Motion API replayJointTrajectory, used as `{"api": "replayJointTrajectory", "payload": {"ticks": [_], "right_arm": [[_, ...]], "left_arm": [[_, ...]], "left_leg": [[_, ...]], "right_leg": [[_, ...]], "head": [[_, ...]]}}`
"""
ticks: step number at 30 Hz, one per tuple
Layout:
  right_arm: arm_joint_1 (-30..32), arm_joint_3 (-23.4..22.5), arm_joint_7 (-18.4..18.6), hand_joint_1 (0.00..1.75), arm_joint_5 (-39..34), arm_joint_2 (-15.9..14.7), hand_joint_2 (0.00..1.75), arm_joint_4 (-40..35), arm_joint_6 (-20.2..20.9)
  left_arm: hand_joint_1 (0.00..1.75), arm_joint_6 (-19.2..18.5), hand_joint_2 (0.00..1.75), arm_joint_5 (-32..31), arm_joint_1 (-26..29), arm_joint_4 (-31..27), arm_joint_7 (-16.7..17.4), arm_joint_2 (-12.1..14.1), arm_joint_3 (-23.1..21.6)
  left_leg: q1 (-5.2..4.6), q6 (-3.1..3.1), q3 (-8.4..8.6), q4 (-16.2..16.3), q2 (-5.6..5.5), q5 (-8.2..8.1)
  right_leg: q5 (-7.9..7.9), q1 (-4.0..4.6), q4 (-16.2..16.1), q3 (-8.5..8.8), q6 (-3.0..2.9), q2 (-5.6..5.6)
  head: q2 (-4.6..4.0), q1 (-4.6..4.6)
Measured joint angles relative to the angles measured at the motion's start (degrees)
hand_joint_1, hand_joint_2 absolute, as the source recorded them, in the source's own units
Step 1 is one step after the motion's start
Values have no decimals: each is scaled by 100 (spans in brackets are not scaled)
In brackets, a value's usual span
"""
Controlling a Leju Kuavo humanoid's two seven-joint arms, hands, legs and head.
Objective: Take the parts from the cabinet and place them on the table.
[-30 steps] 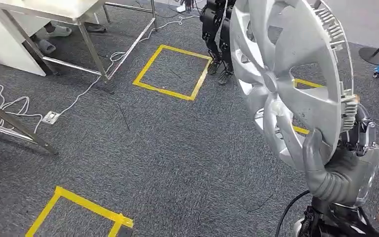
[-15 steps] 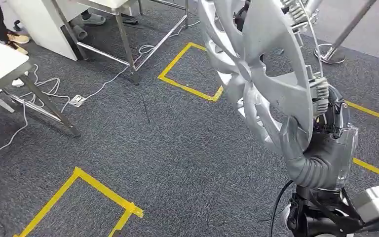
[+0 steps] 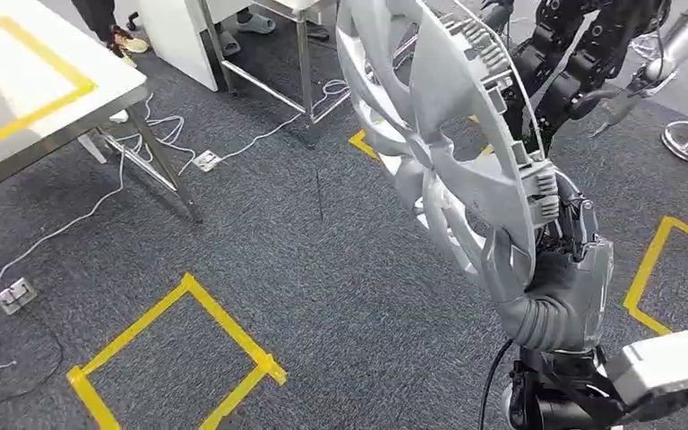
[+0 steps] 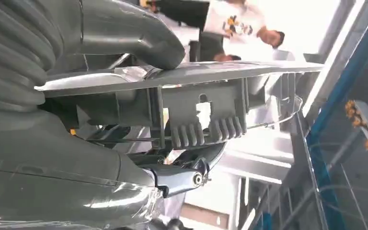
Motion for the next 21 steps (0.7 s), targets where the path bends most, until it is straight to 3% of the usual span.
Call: {"api": "replayJointTrajectory", "payload": {"ticks": [1, 2, 3, 4, 6, 8, 9, 10, 11, 13, 15, 16, 17, 18, 20, 21], "right_arm": [[3, 18, -11, 175, -7, 7, 175, 7, 2], [33, 29, -29, 175, 0, 11, 175, 4, 4], [38, 35, -50, 175, -4, 7, 175, 4, 4], [45, 39, -55, 175, -4, 9, 175, 4, 0], [59, 50, -55, 175, -9, 9, 175, 24, 0], [59, 61, -57, 175, -13, 9, 175, 37, 4], [56, 70, -57, 175, -13, 9, 175, 44, 22], [50, 79, -63, 175, -13, 13, 175, 52, 41], [43, 92, -66, 175, -13, 20, 175, 52, 61], [8, 125, -70, 175, -35, 33, 175, 68, 116], [-36, 157, -72, 175, -63, 68, 175, 105, 157], [-65, 173, -72, 175, -68, 85, 175, 122, 173], [-76, 188, -74, 175, -68, 87, 175, 142, 184], [-83, 206, -81, 175, -74, 92, 175, 155, 186], [-93, 242, -87, 175, -85, 101, 175, 194, 199], [-97, 265, -87, 175, -101, 105, 175, 216, 199]], "left_arm": [[0, 4, 0, 0, 3, 0, 2, 13, 9], [0, 7, 0, 0, 0, 2, 4, 18, 13], [0, 7, 0, 0, -9, 7, 7, 27, 20], [0, 7, 0, 0, -12, 7, 7, 27, 20], [0, 2, 0, 0, 1, 7, 13, 27, 22], [0, 0, 0, 0, 9, 9, 46, 29, 22], [0, 2, 0, 0, 7, 11, 48, 35, 22], [0, 0, 0, -2, 5, 13, 48, 37, 22], [0, -2, 0, -2, -2, 13, 46, 35, 22], [0, -11, 0, 0, 10, 18, 17, 31, 24], [0, -18, 0, 0, 15, 20, -13, 33, 24], [0, -18, 0, 0, 6, 20, -33, 35, 24], [0, -17, 0, 0, 2, 22, -44, 35, 26], [0, -18, 0, 0, -5, 24, -57, 33, 26], [0, -20, 0, 0, -16, 24, -70, 24, 26], [0, -20, 0, 2, -14, 24, -77, 27, 26]], "left_leg": [[-29, 0, -33, 77, 402, -97], [-37, -52, -108, 252, 721, -262], [-6, -105, -299, 652, 789, -501], [27, -142, -516, 1114, 770, -702], [89, -216, -797, 1648, 725, -816], [138, -279, -599, 1244, 752, -483], [147, -304, -316, 725, 855, -211], [152, -316, -43, 249, 1052, -14], [72, -253, 22, 143, 1306, -153], [71, -81, -13, 118, 1234, -98], [55, -2, -35, 117, 1132, -92], [88, 45, -13, 90, 1053, -64], [86, 65, -15, 90, 997, -59], [80, 102, -13, 92, 933, -55], [57, 132, -17, 93, 791, -49], [40, 137, -16, 94, 715, -45]], "right_leg": [[47, -19, -87, 46, 22, -112], [64, -7, -149, 73, -4, -147], [70, -9, -149, 76, -7, -239], [62, -10, -131, 75, -8, -321], [32, -17, -109, 73, 9, -485], [-8, -34, -63, 73, 48, -619], [-44, -49, -24, 76, 80, -685], [-83, -59, 24, 81, 118, -737], [-116, -21, 51, 69, 168, -773], [-135, -20, 92, 89, 213, -828], [-133, -38, 57, 110, 257, -910], [-205, -72, 81, 89, 323, -797], [-339, -84, 227, 55, 329, -571], [-605, -84, 652, -122, 324, -399], [-1014, -70, 1619, -566, 310, -304], [-1057, -66, 1901, -712, 292, -296]], "head": [[0, -13], [0, -72], [0, -87], [0, -94], [0, -109], [0, -113], [0, -113], [0, -127], [0, -146], [0, -116], [0, -111], [0, -109], [0, -87], [0, -65], [0, -48], [0, -39]]}}
